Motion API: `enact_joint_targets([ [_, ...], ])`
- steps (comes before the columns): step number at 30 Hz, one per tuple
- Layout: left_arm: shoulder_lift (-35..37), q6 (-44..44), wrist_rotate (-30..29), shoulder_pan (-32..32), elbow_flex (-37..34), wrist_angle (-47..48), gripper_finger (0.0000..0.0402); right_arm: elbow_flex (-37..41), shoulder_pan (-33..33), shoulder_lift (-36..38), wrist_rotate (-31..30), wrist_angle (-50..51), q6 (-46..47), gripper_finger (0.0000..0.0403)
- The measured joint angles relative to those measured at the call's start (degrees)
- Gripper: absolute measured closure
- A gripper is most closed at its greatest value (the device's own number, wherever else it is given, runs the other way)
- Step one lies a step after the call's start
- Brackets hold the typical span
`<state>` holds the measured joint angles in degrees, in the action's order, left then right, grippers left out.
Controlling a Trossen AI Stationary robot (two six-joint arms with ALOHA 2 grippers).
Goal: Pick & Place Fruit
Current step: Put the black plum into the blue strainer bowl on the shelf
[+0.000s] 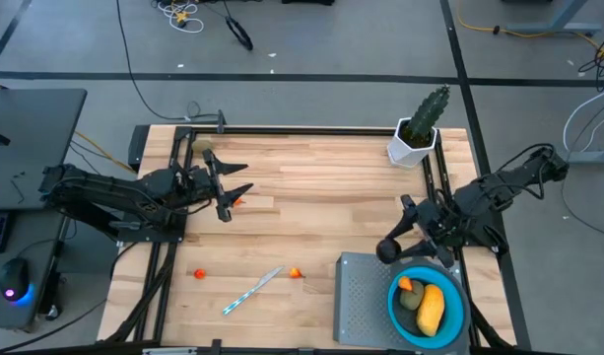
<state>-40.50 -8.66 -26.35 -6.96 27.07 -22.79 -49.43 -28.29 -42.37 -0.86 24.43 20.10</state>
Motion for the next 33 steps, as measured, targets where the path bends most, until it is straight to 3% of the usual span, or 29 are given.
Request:
enact_joint_targets([
  [13,0.0,9.0,0.0,0.0,0.0,1.9,0.0154,0.0,-5.5,0.0,-2.0,3.8,1.0,0.0176],
  [25,-0.7,19.0,-0.1,-0.3,-0.1,1.7,0.0154,-4.3,-9.9,0.3,2.4,5.8,-6.7,0.0176],
  [33,-7.9,22.2,-8.3,-1.8,-0.3,-4.3,0.0154,-4.4,-14.0,-3.7,3.1,16.5,-6.1,0.0176],
])
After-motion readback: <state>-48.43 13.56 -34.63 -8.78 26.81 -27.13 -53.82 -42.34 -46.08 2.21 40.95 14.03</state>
